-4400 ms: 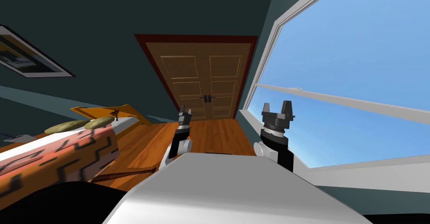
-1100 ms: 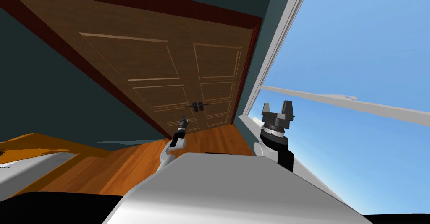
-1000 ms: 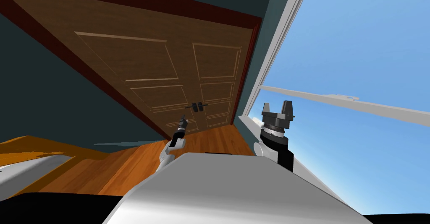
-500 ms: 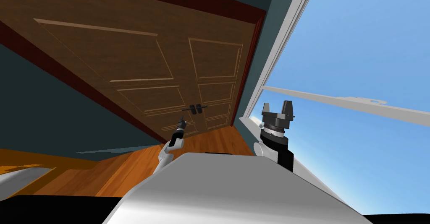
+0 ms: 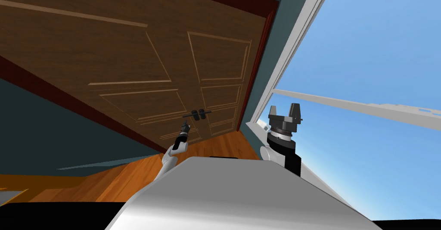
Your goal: Pull the door open
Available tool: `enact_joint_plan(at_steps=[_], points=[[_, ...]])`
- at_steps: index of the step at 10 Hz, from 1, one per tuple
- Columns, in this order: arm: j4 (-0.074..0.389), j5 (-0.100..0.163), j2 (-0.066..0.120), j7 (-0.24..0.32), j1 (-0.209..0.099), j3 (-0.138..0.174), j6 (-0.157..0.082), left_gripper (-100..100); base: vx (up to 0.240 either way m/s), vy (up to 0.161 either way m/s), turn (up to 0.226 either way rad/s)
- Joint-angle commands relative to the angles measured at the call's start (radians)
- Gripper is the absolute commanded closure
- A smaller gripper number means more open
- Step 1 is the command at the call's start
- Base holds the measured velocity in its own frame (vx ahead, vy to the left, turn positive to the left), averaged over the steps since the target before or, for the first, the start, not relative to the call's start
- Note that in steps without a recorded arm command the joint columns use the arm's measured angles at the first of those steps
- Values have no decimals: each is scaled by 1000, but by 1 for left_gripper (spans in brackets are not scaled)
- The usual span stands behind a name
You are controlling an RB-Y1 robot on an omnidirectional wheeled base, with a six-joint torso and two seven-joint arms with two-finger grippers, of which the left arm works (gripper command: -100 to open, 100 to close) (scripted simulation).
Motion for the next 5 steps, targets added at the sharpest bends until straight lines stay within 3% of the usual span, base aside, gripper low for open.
enact_joint_plan(at_steps=[1, 5], points=[[18, 6, 16, 2, 7, 24, -3, -100, 110, 47, 18], [57, 15, 40, 7, 10, 60, -10, -100, 187, 124, -13]])
